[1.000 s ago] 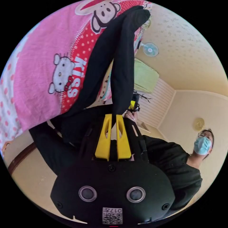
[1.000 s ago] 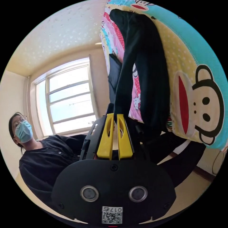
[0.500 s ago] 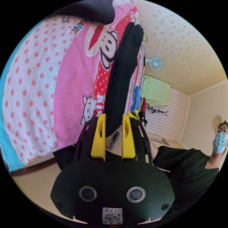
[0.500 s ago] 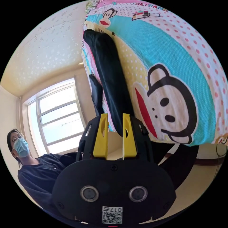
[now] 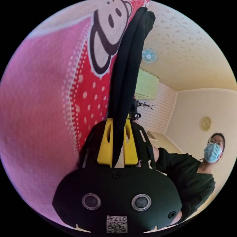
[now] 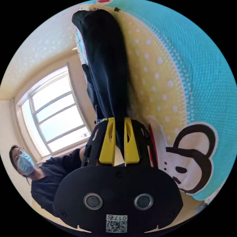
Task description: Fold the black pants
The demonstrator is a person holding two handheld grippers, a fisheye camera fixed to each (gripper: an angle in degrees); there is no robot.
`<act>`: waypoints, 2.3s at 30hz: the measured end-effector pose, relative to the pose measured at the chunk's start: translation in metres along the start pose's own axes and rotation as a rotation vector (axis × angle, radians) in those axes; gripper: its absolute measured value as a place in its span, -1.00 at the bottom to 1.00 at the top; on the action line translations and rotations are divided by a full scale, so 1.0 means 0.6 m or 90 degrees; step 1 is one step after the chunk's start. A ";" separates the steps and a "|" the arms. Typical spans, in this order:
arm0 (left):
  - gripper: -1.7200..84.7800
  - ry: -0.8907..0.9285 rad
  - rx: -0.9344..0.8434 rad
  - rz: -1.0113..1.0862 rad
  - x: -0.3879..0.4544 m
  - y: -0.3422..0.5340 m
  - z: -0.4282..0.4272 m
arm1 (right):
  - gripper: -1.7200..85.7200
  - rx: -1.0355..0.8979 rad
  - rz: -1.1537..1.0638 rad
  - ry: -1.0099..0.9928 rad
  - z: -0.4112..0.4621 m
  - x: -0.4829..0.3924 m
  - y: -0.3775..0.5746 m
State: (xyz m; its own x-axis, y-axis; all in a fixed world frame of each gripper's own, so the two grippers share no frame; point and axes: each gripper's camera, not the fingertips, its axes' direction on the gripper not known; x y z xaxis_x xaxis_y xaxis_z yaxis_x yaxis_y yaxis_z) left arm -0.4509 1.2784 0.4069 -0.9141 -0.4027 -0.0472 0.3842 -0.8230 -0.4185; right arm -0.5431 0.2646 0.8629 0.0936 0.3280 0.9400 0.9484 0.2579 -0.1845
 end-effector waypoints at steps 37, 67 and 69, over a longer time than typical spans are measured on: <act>-0.84 -0.077 -0.144 0.456 0.379 0.372 0.229 | -0.92 -0.032 -0.453 -0.136 0.009 -0.151 0.531; -0.82 -0.327 0.156 0.399 0.429 0.105 0.407 | -0.90 0.012 -0.511 0.193 -0.065 -0.371 0.392; -0.82 -0.318 0.152 0.382 0.384 0.087 0.412 | -0.89 0.006 -0.500 0.236 -0.047 -0.337 0.380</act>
State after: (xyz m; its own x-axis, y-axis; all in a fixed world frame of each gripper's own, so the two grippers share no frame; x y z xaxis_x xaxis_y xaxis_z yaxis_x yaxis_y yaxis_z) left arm -0.6095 1.0436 0.5986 -0.3998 -0.8867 0.2321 0.8589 -0.4509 -0.2430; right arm -0.3370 0.2313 0.6387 -0.4927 -0.2651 0.8288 0.7774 0.2939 0.5561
